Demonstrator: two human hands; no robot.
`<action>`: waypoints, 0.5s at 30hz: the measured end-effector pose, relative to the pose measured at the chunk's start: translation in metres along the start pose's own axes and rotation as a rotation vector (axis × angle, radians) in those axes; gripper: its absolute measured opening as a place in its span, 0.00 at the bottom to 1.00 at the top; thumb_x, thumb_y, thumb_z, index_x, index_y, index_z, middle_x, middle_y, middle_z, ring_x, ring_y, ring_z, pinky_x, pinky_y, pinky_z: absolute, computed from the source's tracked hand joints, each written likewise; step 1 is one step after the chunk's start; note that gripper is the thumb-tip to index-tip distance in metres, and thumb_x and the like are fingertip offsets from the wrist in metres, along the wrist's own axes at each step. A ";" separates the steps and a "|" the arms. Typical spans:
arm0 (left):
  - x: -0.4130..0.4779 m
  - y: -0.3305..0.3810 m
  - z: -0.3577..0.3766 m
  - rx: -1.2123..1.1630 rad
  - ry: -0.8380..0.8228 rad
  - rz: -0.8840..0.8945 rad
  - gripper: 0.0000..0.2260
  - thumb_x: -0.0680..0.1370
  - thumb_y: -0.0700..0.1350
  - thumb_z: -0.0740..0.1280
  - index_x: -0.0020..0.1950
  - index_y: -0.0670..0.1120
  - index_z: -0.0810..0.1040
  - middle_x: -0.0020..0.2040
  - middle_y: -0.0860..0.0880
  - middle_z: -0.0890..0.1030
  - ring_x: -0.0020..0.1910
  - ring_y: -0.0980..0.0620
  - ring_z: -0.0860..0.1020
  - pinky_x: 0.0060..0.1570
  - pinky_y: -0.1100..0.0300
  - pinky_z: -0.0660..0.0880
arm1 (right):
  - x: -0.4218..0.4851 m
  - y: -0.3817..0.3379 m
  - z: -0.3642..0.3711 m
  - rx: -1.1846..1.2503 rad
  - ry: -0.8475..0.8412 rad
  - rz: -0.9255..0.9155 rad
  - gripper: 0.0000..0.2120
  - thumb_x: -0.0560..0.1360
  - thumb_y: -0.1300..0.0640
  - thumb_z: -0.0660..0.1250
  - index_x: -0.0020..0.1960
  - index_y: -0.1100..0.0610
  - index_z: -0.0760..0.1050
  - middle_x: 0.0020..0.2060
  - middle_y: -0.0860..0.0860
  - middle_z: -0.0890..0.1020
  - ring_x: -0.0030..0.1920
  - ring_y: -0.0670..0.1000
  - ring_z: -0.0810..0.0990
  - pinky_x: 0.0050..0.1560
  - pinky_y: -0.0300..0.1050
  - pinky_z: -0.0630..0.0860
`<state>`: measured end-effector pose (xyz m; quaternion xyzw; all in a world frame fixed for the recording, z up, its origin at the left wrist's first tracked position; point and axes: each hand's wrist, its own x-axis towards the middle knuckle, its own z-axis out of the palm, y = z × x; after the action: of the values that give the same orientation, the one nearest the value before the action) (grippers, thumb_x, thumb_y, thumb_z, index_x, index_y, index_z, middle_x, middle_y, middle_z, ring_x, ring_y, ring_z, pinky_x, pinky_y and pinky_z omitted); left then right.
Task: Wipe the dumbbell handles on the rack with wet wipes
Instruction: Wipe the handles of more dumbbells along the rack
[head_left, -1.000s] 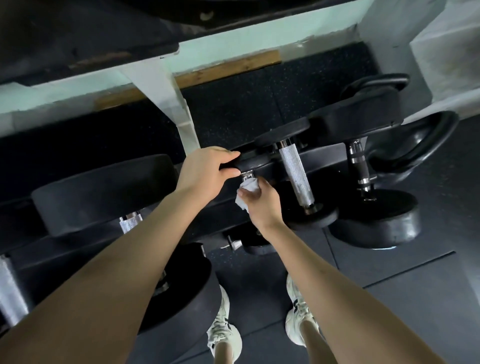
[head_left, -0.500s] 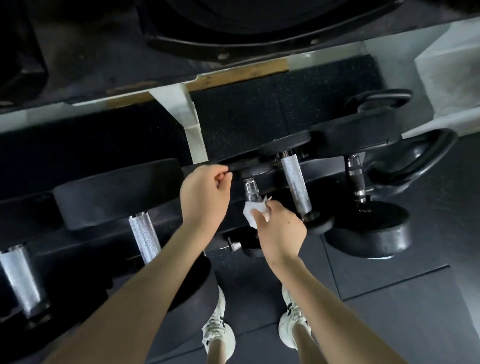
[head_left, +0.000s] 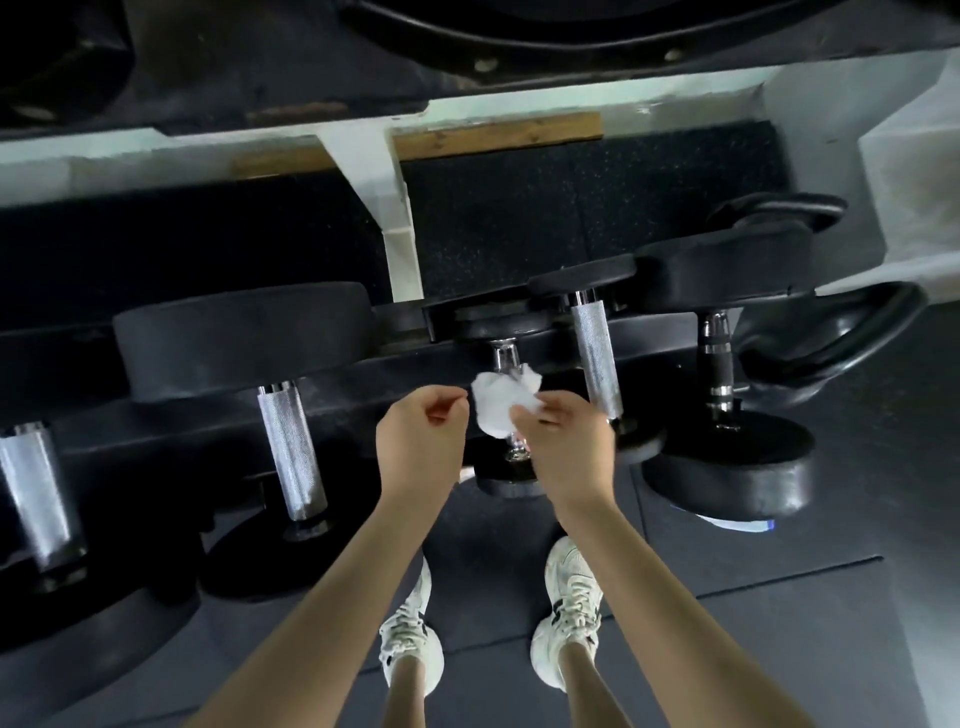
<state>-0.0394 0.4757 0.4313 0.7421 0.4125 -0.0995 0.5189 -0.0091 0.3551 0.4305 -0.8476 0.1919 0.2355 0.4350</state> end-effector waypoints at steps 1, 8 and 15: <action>0.000 -0.001 0.001 -0.025 0.001 -0.007 0.06 0.76 0.41 0.66 0.49 0.47 0.82 0.41 0.53 0.82 0.42 0.54 0.81 0.48 0.55 0.80 | 0.005 -0.002 0.007 -0.005 -0.050 0.007 0.12 0.73 0.57 0.69 0.56 0.57 0.78 0.41 0.45 0.80 0.39 0.39 0.76 0.34 0.24 0.68; 0.009 -0.004 0.031 -0.324 -0.160 -0.146 0.11 0.78 0.40 0.66 0.59 0.44 0.79 0.52 0.49 0.82 0.51 0.52 0.80 0.57 0.55 0.77 | 0.028 -0.005 0.010 0.140 -0.216 0.127 0.04 0.72 0.52 0.71 0.46 0.50 0.80 0.42 0.50 0.84 0.44 0.49 0.83 0.46 0.41 0.80; 0.030 -0.003 0.055 -0.371 -0.035 -0.259 0.16 0.77 0.45 0.68 0.63 0.43 0.76 0.58 0.47 0.80 0.54 0.52 0.77 0.50 0.63 0.69 | 0.042 0.010 0.019 -0.232 0.021 -0.124 0.07 0.74 0.56 0.67 0.50 0.57 0.79 0.42 0.50 0.82 0.44 0.49 0.79 0.41 0.38 0.74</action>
<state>-0.0070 0.4449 0.3876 0.5731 0.5065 -0.1004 0.6363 0.0153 0.3603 0.3913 -0.9050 0.1149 0.2198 0.3456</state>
